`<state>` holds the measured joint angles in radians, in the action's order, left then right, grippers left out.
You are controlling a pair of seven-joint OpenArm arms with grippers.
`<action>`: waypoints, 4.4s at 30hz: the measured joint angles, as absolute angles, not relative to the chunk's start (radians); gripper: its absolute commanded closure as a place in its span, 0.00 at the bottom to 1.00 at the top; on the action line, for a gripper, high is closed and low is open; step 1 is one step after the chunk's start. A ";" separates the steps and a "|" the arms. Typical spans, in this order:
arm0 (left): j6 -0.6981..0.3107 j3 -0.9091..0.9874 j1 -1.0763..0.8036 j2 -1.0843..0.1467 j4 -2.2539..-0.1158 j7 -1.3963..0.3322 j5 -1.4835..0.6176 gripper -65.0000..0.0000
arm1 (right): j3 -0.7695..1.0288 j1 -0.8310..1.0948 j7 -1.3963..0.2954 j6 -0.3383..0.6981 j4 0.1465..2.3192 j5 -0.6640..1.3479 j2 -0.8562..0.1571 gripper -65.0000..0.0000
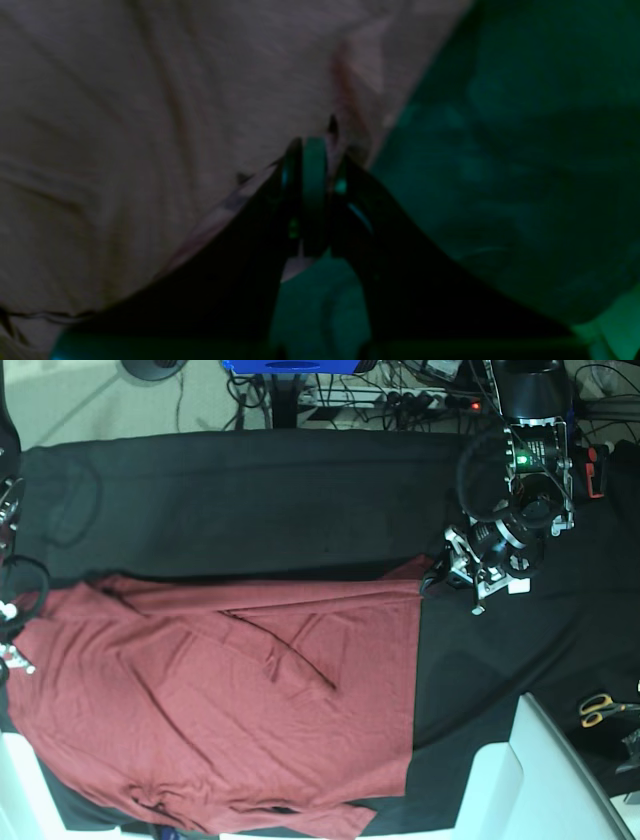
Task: Fold the T-shirt properly
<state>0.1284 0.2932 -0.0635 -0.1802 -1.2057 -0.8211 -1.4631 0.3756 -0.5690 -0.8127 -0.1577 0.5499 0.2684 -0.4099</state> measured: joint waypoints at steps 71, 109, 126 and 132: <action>0.130 0.408 0.230 -0.130 -1.119 -0.811 -1.459 0.00 | 0.490 -0.502 -0.522 0.054 0.681 0.256 -0.334 0.39; 0.124 0.399 -0.363 -0.177 -1.676 -0.824 -0.968 1.00 | 0.482 -0.133 -0.720 0.154 1.079 0.257 -0.091 0.99; 0.125 0.400 -0.363 -0.177 -1.672 -0.824 -0.965 1.00 | 0.482 -0.228 -0.728 0.147 1.000 0.254 -0.068 0.99; 0.125 0.400 -0.363 -0.177 -1.672 -0.824 -0.965 1.00 | 0.482 -0.266 -0.727 0.147 0.996 0.254 -0.072 0.99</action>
<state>0.1246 0.4004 -0.3630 -0.1772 -1.6718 -0.8238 -0.9653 0.4824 -0.2665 -0.7265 0.1471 0.9962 0.2539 -0.0715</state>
